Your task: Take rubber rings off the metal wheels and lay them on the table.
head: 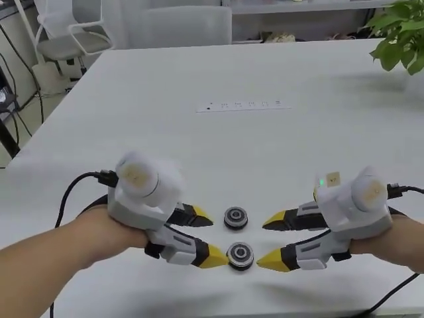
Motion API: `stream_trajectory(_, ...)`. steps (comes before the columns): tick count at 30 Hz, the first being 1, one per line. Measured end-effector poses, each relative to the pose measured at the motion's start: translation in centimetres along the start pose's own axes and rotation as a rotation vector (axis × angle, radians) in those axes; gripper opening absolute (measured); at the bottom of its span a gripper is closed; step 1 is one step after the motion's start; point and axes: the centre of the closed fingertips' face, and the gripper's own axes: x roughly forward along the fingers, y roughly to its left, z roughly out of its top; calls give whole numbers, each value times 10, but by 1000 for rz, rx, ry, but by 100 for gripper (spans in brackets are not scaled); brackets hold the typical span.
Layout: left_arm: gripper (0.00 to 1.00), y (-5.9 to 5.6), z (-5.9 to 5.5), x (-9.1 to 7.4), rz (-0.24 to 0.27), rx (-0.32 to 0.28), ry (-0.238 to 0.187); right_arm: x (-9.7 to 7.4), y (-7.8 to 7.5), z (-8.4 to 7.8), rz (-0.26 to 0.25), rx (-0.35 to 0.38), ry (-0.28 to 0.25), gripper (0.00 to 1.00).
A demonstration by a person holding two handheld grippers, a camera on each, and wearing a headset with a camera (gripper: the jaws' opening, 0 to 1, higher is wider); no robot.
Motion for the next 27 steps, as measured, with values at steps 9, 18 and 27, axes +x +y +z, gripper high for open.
stream_trajectory(9, 29, -8, 0, 19, -33, 3, 19, 1, 0, -4, 3, 1, 12, 42)
stream_trajectory(18, 20, -11, -3, 31, -43, 19, 45, 3, -1, -7, 1, 14, 10, 44)
stream_trajectory(27, 12, -9, -7, 38, -24, 58, 67, 3, -1, -10, 2, 6, 21, 44)
